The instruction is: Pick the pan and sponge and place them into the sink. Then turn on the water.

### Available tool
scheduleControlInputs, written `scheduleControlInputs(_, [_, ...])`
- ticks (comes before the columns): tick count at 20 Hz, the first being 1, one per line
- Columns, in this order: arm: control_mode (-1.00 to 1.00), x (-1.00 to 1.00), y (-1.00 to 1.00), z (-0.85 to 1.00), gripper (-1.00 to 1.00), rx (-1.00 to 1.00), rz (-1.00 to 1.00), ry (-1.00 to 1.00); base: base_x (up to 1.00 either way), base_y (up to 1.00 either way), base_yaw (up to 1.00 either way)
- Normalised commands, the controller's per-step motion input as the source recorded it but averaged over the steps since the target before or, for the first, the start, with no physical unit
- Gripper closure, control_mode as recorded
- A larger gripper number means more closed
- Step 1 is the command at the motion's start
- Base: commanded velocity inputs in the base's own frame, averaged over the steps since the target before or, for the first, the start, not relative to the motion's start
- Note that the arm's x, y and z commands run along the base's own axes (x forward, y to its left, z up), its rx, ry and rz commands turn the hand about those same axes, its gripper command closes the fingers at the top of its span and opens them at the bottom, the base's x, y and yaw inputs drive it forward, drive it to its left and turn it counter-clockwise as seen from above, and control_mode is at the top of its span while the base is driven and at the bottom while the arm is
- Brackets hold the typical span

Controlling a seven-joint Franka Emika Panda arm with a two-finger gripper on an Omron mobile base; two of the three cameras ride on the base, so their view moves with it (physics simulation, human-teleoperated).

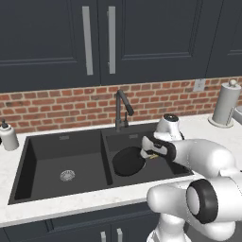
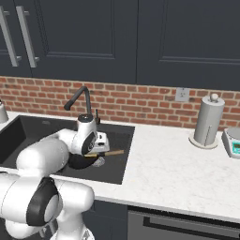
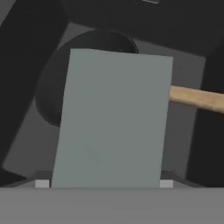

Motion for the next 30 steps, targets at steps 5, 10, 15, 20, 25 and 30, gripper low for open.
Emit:
scheduleControlInputs(5, [-1.00, 0.71, 0.06, -0.24, 1.00, 0.00, 0.01, 0.01, 0.00, 0.00, 0.00])
scheduleControlInputs(10, [-1.00, 0.49, 0.08, -0.42, 1.00, 0.00, 0.01, 0.00, 0.00, 0.00, 0.00])
scheduleControlInputs(15, [-1.00, 0.29, 0.03, -0.43, 1.00, 0.00, 0.01, 0.00, 0.00, 0.00, 0.00])
scheduleControlInputs(20, [-1.00, 0.24, 0.00, -0.26, 1.00, 0.00, 0.01, 0.00, 0.00, 0.00, 0.00])
scheduleControlInputs(25, [-1.00, 0.06, 0.00, -0.08, 1.00, 0.00, 0.01, 0.00, 0.00, 0.00, 0.00])
scheduleControlInputs(30, [-1.00, 0.00, 0.00, -0.01, 1.00, 0.00, 0.01, 0.00, 0.00, 0.00, 0.00])
